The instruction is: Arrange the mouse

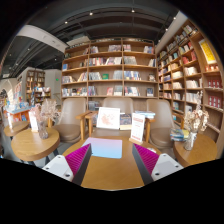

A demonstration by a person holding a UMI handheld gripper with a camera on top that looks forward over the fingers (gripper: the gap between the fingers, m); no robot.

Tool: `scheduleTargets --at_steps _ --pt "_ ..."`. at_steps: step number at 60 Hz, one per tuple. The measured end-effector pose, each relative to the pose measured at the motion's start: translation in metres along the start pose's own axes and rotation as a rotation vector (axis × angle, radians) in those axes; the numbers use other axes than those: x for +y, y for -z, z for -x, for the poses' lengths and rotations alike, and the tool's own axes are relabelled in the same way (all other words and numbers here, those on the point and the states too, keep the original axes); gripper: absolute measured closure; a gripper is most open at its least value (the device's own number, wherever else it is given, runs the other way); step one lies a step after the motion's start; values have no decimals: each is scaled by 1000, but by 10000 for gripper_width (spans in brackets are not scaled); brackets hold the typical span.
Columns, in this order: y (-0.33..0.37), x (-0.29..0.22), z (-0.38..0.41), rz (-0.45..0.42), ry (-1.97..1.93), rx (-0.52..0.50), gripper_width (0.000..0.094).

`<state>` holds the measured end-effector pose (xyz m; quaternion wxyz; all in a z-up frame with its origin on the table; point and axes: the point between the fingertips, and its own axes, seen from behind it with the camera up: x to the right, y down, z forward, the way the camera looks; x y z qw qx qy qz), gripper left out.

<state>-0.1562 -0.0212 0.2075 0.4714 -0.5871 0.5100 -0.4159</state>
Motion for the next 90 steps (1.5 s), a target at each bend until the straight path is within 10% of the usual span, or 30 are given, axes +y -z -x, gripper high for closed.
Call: scheduleTargets --at_steps 55,90 --pt "-61 94 -137 204 -6 265 97" --pt "-166 167 -158 386 -106 236 84"
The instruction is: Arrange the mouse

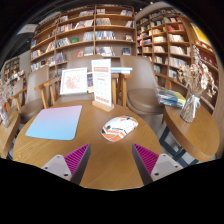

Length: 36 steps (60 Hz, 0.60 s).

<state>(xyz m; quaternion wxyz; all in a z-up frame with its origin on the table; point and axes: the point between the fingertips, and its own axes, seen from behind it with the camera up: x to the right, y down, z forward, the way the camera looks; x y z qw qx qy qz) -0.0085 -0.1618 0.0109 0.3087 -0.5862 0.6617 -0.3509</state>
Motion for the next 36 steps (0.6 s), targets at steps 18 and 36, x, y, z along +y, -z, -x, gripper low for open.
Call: scheduleTargets --at_steps 18,36 --pt "-42 -7 0 48 6 13 85" --pt "-72 -18 -1 70 -2 19 79"
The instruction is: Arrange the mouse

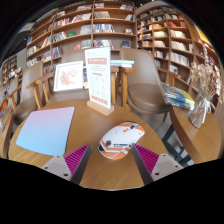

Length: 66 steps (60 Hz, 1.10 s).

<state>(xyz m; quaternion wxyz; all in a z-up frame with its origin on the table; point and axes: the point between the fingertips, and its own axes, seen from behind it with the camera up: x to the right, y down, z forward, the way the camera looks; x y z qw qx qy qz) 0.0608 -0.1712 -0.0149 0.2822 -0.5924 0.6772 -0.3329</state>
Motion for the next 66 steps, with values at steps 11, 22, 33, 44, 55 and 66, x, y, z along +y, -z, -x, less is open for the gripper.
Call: scheduleTargets --at_steps 11,22,33,44,55,66 --pt "-15 -13 -3 2 2 -1 76" --pt "-33 -27 -4 14 11 -11 77" --pt "-47 -38 -3 19 27 -27 76" --pt "-56 -45 -1 16 42 -44 76" --pt "-62 -50 0 13 53 -59 88" --pt "-65 -52 0 10 60 -66 191"
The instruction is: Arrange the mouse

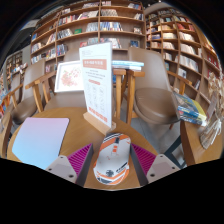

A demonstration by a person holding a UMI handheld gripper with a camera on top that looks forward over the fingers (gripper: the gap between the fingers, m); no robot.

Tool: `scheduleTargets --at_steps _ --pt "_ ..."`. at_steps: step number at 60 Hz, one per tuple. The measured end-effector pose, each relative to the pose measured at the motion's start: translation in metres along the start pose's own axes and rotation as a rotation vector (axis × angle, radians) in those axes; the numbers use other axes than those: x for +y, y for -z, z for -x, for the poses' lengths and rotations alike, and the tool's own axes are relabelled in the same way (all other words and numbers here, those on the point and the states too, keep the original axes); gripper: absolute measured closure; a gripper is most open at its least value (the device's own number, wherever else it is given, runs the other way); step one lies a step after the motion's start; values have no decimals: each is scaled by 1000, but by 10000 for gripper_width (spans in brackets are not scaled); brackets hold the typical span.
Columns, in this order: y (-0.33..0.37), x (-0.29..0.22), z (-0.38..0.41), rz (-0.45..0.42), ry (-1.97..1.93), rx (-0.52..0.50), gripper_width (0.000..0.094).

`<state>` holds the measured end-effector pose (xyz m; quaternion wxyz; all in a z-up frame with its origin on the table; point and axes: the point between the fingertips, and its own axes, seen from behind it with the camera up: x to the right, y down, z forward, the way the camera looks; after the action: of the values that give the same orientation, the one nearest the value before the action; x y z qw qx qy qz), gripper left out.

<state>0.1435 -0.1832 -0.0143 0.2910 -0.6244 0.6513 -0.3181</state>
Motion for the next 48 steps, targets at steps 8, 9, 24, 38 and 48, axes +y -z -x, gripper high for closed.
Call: scheduleTargets --at_steps 8,9,24,38,48 --pt "3 3 -5 9 -28 10 450" --pt "4 4 -6 13 -27 12 454" --pt "46 0 0 15 -58 0 515" --pt "105 -73 77 -86 -18 -94 515" --pt "98 -94 158 -103 48 -148 514"
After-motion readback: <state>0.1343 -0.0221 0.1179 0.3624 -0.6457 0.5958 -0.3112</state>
